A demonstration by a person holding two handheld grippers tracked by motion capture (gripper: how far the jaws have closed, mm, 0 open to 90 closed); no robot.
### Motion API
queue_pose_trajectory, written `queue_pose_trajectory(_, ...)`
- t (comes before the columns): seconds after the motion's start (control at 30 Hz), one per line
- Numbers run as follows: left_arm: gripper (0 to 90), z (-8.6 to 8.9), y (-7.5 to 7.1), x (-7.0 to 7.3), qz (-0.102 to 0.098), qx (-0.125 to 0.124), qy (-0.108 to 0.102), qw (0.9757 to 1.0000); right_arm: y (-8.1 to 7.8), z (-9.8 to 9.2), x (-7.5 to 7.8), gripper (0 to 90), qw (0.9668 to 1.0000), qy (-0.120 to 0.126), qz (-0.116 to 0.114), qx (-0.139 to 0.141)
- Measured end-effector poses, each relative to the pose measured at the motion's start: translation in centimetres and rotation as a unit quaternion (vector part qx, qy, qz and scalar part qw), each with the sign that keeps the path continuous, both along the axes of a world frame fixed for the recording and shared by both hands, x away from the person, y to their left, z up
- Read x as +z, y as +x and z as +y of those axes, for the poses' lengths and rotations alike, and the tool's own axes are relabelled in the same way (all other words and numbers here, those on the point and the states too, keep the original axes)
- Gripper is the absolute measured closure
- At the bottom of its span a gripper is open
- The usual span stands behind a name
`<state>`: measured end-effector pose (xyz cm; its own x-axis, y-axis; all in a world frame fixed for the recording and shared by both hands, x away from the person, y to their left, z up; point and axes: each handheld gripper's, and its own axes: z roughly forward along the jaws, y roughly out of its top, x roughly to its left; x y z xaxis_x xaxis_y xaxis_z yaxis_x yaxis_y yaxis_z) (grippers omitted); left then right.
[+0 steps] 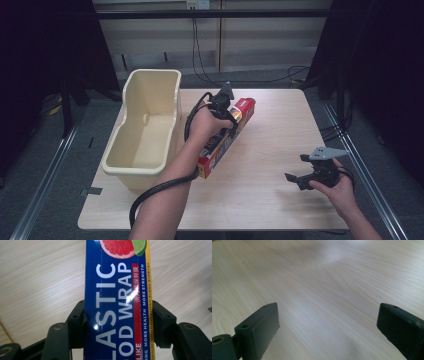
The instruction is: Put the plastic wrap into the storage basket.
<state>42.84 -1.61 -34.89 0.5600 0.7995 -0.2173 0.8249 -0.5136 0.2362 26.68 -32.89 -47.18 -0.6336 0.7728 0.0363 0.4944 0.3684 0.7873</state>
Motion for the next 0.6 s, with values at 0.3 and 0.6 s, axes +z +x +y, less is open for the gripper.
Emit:
queue_pose_trajectory(0.3,41.0,1.2,-0.4,2.5,-0.002,0.006,-0.007,1.0,0.0,0.1,-0.1,2.7,1.0,0.0,0.005,0.005)
queue_pose_trajectory(0.6,41.0,2.6,-0.6,4.7,-0.007,0.022,-0.007,0.9997,-0.1,0.3,0.0,1.8,0.9999,0.002,0.009,0.014)
